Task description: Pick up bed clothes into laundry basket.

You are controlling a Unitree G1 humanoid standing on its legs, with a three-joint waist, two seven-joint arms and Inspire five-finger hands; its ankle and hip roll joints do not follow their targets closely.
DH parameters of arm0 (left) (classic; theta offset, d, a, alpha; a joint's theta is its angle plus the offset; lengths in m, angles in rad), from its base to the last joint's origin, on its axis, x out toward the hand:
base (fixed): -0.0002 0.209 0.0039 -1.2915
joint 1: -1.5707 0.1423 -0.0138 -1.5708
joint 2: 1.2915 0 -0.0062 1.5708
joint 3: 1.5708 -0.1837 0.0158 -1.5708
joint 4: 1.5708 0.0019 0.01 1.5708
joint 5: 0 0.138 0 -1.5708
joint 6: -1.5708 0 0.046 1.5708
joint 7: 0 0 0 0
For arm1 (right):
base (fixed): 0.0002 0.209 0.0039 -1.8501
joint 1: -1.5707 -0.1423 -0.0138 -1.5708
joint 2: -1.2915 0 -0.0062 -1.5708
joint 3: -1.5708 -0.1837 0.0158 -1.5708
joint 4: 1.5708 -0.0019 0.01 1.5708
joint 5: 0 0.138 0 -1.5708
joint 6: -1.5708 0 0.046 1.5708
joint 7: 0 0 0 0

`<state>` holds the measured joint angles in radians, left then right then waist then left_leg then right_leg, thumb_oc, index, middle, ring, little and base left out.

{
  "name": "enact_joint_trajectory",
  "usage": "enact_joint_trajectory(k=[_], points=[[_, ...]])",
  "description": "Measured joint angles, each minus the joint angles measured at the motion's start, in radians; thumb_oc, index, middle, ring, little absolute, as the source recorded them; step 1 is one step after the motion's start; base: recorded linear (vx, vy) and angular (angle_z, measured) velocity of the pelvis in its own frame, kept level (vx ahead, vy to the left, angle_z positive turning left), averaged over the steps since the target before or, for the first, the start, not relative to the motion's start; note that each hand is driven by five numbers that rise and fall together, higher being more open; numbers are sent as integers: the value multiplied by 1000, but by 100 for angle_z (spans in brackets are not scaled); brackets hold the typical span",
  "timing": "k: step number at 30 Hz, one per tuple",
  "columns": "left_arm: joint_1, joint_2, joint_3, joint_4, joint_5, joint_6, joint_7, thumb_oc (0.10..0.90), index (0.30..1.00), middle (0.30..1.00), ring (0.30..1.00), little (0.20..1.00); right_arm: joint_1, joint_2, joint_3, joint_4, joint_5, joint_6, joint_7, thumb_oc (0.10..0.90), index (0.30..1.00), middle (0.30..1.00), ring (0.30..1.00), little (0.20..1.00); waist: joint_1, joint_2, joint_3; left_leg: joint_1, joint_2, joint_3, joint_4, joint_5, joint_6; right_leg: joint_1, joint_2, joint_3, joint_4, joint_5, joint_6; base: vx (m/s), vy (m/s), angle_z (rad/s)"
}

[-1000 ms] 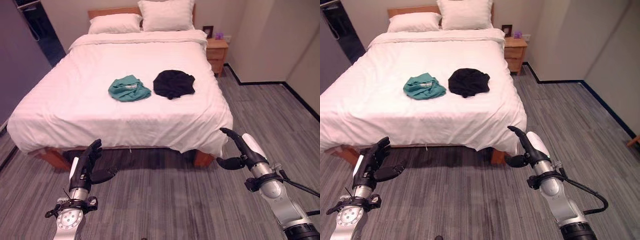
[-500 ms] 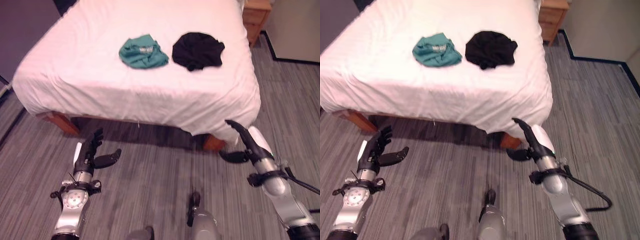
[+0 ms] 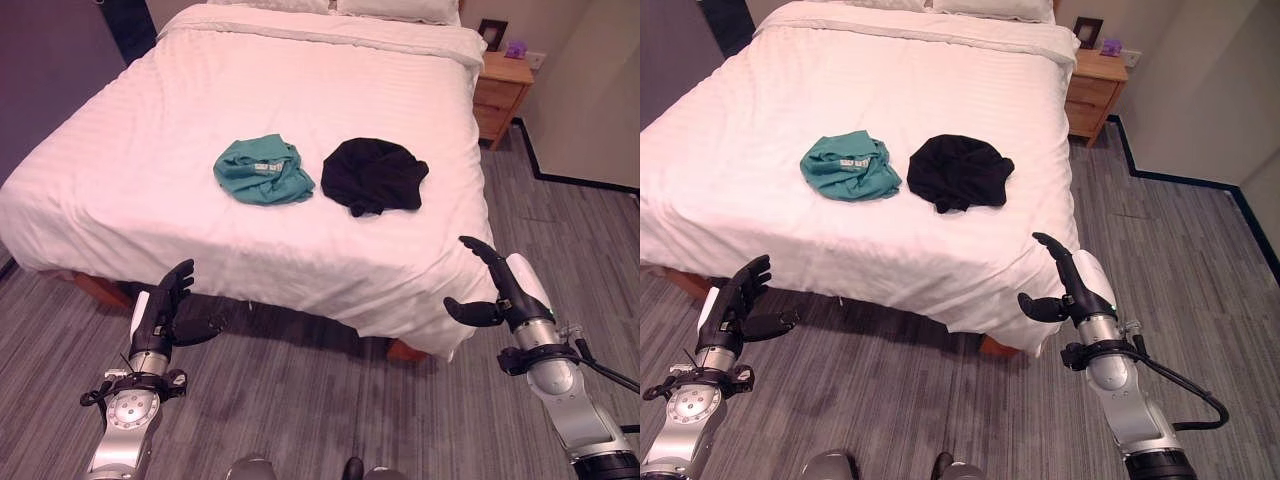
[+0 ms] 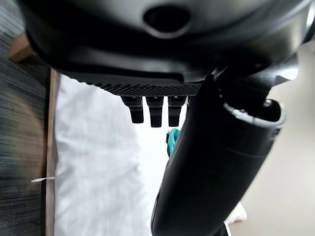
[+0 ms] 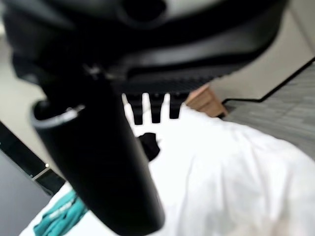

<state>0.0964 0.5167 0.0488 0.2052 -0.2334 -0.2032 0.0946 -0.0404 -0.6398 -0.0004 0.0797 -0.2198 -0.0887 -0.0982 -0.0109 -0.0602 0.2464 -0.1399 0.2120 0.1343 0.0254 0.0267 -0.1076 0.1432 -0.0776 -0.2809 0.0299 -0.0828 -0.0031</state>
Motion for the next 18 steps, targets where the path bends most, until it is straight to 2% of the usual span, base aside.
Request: enact_joint_trajectory(k=[1,2,3,4,5,6,7,8,9,10,11,12,13,15,16,17,18], points=[[1,1,-6,1,0,0,0,800,900,900,900,900,-1,-2,-2,2,-4,0,-1,800,900,900,900,900,2,14,0,-10,8,-14,-2,26,-14,14,7,11,-7,1,15,254,274,-64],[0,1,-19,-1,0,0,-1,800,900,900,900,900,2,-22,1,3,-14,2,-11,800,900,900,900,900,-5,40,2,-18,30,-40,8,76,3,57,9,14,-22,-13,36,260,302,-44],[2,1,-31,0,1,0,0,800,900,900,900,900,2,-32,1,13,-18,2,-20,800,900,900,900,900,-6,60,-4,-13,34,-39,24,81,11,87,17,24,-34,-21,55,429,492,-48],[-1,1,-64,1,2,0,-4,800,900,900,900,900,2,-61,-5,43,-23,5,-40,800,900,900,900,900,-13,96,-23,23,44,-45,3,165,-18,113,5,44,-18,-52,103,267,303,-33],[-1,5,-65,-7,2,0,-2,800,900,900,900,900,4,-52,-5,61,-27,5,-50,800,900,900,900,900,-15,54,-33,48,-1,-24,-11,155,-11,118,-38,49,-9,-52,118,219,266,-26],[-4,18,-66,-19,2,0,-1,800,900,900,900,900,2,-59,-6,69,-38,6,-50,800,900,900,900,900,-14,27,-35,62,-38,-9,-33,153,1,123,-74,38,-12,-41,135,46,88,-5],[-16,34,-67,-22,2,0,-3,800,900,900,900,900,-3,-60,-8,76,-43,7,-57,800,900,900,900,900,-17,9,-38,75,-66,-4,-54,156,13,119,-102,30,-1,-37,140,95,259,-1],[-36,56,-66,-23,1,1,-2,800,900,900,900,900,-19,-58,-8,81,-51,15,-66,800,900,900,900,900,-9,-5,-37,112,-93,13,-104,177,33,97,-137,38,50,-26,162,69,252,-7],[-42,74,-65,-25,1,1,0,800,900,900,900,900,-47,-58,7,98,-59,14,-70,800,900,900,900,900,-4,-6,-34,128,-96,24,-113,174,48,65,-153,43,120,-26,190,69,275,-39],[-52,113,-64,-26,0,2,2,800,900,900,900,900,-113,-61,45,143,-78,20,-73,800,900,900,900,900,6,-3,-18,161,-93,46,-113,155,73,-7,-188,44,252,-56,244,39,130,-50],[-69,139,-64,-26,0,2,3,800,900,900,900,900,-140,-64,57,151,-88,22,-75,800,900,900,900,900,19,1,-8,183,-95,52,-113,135,101,-35,-207,37,280,-74,272,72,96,-49],[-94,164,-49,-29,-2,2,7,800,900,900,900,900,-200,-95,101,168,-96,24,-86,800,900,900,900,900,28,10,9,212,-95,68,-114,115,115,-96,-245,4,323,-62,278,121,86,-32],[-103,169,-39,-33,-3,1,8,800,900,900,900,900,-232,-109,119,182,-98,26,-86,800,900,900,900,900,38,13,11,222,-95,79,-114,109,110,-117,-266,-26,292,-46,275,105,53,-18],[-108,173,-17,-74,-9,-5,10,800,900,900,900,900,-254,-116,113,183,-98,38,-109,800,900,900,900,900,51,7,11,227,-98,70,-117,101,101,-135,-271,-47,155,23,277,170,58,10],[-102,172,-12,-89,-18,-16,10,800,900,900,900,900,-258,-116,112,190,-98,40,-121,800,900,900,900,900,57,8,12,227,-100,57,-115,92,104,-146,-251,-43,91,48,275,302,19,27],[-96,169,-8,-100,-21,-22,11,800,900,900,900,900,-261,-116,112,193,-98,41,-126,800,900,900,900,900,63,-3,6,227,-95,45,-118,86,98,-146,-231,-40,42,60,264,233,-57,62],[-90,162,-9,-98,-21,-22,7,800,900,900,900,900,-265,-116,117,218,-98,42,-127,800,900,900,900,900,57,-4,3,225,-84,14,-119,75,82,-110,-190,-6,-40,127,231,258,-91,67]])
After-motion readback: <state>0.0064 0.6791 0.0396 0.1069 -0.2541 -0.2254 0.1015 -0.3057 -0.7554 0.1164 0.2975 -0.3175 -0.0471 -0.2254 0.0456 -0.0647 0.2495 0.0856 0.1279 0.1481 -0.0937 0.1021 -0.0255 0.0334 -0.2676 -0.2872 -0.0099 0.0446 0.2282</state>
